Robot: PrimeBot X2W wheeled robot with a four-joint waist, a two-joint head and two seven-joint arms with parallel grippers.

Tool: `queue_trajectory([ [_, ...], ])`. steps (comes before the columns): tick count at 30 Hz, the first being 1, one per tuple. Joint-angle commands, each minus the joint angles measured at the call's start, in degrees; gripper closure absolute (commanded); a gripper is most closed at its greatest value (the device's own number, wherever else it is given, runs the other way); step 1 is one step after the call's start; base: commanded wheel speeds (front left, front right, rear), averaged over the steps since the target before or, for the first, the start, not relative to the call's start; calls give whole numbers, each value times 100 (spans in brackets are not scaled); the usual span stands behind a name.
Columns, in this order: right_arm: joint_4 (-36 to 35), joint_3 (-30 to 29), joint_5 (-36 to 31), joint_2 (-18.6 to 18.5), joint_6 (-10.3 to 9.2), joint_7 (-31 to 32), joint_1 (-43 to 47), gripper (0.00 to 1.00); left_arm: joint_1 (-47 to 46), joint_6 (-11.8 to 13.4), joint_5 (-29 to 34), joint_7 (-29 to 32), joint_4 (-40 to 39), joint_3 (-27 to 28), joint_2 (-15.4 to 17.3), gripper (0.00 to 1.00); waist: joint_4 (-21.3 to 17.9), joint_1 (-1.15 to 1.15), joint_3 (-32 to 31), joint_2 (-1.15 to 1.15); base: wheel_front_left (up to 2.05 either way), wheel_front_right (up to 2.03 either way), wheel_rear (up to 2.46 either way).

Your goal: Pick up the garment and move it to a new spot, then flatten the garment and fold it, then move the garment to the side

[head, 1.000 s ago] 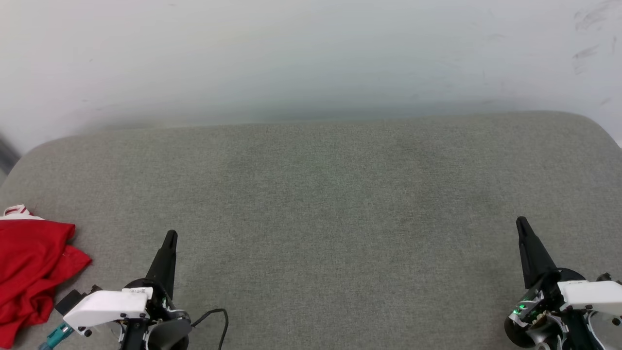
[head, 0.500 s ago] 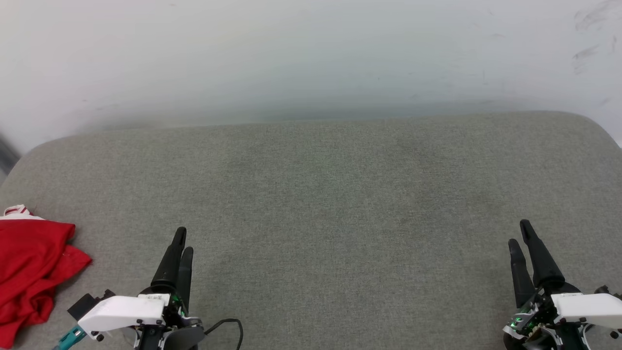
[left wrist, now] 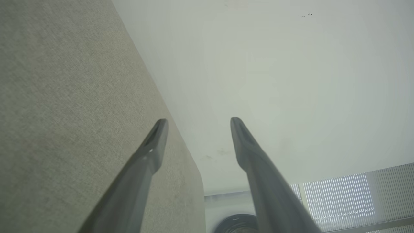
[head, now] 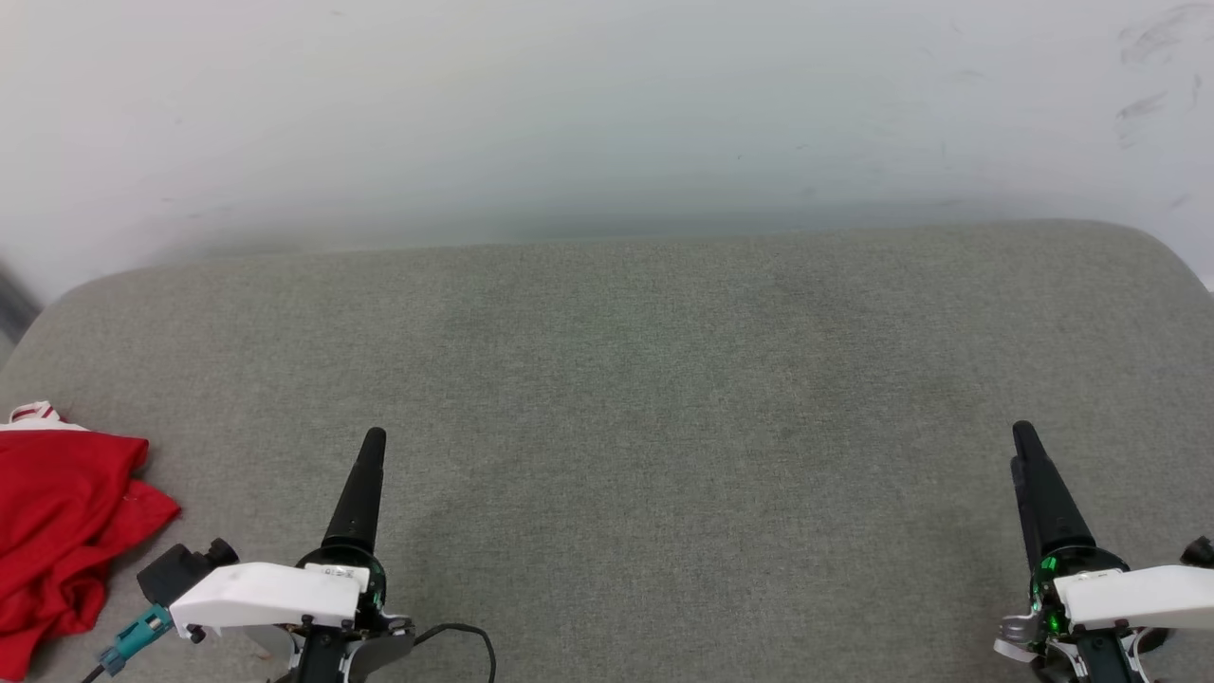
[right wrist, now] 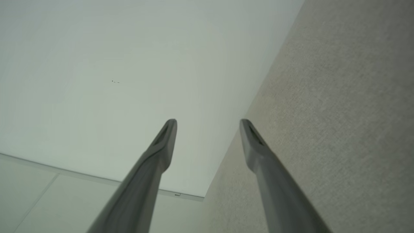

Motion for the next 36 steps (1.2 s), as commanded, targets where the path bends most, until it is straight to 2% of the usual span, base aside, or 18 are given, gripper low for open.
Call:
queue_trajectory([
  [1,-135,27,-387,-119,2,-56,-21,0,-80,0,243,-59,-145,-49,56,0,1,0,-4,0,0,0,0],
  [16,-545,62,-2690,-67,2,-92,89,0,-56,0,2280,-378,-205,-143,85,0,8,0,-29,0,0,0,0],
  [25,-694,113,-3621,-67,2,-103,86,0,-32,2,3442,-548,-210,-196,115,0,10,0,-37,0,0,0,0],
  [36,-736,182,-4625,-110,2,-102,59,0,-24,127,4661,-737,-259,-242,181,0,16,0,-41,0,0,0,0],
])
